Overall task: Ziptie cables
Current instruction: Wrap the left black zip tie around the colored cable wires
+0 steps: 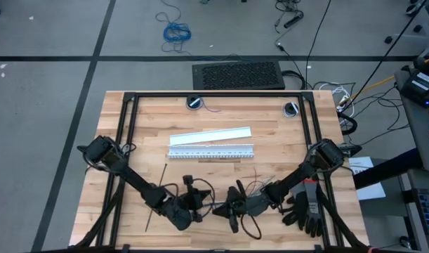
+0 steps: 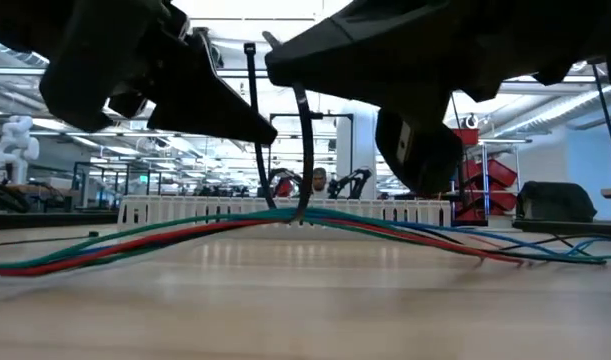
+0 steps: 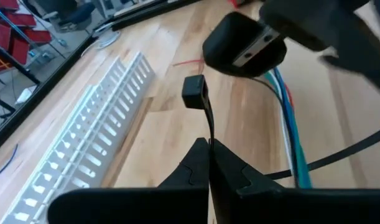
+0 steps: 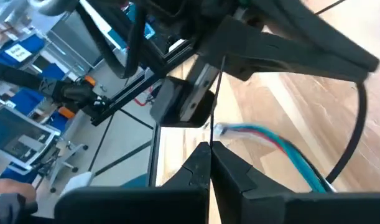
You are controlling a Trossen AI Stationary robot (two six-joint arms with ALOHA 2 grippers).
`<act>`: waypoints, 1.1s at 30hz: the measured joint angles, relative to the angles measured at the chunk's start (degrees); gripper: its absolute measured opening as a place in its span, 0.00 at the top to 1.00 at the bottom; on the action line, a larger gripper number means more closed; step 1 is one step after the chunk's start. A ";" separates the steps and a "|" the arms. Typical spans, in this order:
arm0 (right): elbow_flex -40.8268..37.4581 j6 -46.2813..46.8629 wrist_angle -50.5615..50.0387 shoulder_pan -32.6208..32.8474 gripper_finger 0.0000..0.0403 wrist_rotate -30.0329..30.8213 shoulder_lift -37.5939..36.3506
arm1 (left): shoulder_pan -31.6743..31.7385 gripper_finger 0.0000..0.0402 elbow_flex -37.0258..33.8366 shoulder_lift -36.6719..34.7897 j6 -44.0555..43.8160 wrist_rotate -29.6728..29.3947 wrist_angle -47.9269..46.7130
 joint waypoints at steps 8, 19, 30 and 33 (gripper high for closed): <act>0.00 0.83 0.58 -2.01 1.00 0.47 0.00 | -0.14 1.00 0.31 0.00 0.47 -0.99 -2.96; 0.00 3.76 0.18 -4.49 1.00 -2.00 0.02 | 0.07 1.00 0.35 0.04 2.83 -3.90 -7.09; 0.00 4.92 0.54 -4.80 1.00 -3.12 0.02 | 0.70 1.00 0.35 0.04 2.94 -4.34 -7.09; 0.00 4.92 0.55 -5.28 1.00 -3.36 0.02 | 0.91 1.00 0.35 0.04 2.92 -4.34 -7.02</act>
